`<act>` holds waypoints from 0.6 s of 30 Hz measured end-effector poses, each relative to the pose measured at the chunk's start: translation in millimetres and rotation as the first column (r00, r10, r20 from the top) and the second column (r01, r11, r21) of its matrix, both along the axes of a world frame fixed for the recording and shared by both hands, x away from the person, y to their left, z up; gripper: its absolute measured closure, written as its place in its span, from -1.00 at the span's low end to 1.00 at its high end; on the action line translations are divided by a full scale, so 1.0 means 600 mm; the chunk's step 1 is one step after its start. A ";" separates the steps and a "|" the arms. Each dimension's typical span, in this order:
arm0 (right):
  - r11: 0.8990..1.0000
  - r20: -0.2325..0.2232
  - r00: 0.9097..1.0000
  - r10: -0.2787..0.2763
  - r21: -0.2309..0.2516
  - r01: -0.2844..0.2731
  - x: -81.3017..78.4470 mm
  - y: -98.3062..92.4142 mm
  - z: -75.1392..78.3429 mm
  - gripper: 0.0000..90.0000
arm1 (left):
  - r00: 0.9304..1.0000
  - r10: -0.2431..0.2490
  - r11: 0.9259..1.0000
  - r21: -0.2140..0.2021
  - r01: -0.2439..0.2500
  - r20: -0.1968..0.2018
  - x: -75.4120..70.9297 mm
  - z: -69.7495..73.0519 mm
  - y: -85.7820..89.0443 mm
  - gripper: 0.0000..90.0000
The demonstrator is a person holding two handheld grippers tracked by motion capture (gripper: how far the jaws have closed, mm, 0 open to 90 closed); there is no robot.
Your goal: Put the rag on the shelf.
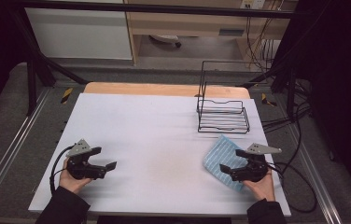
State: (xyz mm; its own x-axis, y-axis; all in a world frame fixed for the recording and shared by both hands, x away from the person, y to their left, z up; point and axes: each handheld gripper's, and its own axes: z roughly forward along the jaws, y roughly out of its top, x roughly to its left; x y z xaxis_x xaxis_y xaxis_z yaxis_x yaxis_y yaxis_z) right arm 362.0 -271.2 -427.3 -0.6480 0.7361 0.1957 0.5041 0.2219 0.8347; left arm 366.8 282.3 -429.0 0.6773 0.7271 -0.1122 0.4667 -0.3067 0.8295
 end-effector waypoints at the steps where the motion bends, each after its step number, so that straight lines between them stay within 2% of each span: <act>1: 1.000 0.001 1.000 -0.001 -0.001 0.001 0.000 0.000 0.000 -0.99 | 1.000 0.001 1.000 0.002 -0.001 0.000 0.000 0.000 -0.001 -0.86; 10: 1.000 -0.003 1.000 -0.004 -0.003 0.004 -0.002 0.005 -0.002 -0.99 | 1.000 -0.002 1.000 0.002 0.002 -0.004 0.000 -0.001 -0.001 -0.86; 18: 1.000 -0.005 1.000 0.012 -0.018 -0.012 -0.002 0.024 -0.003 -0.99 | 1.000 0.002 1.000 -0.001 -0.002 -0.006 0.001 -0.003 0.001 -0.85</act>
State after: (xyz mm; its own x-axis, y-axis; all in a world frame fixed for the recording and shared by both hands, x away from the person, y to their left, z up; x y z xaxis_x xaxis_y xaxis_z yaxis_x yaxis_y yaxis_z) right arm 360.9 -256.6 -428.8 -0.6560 0.7315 0.1858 0.5051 0.2427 0.8282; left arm 367.5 283.1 -430.5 0.6753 0.7282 -0.1166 0.4719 -0.3051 0.8272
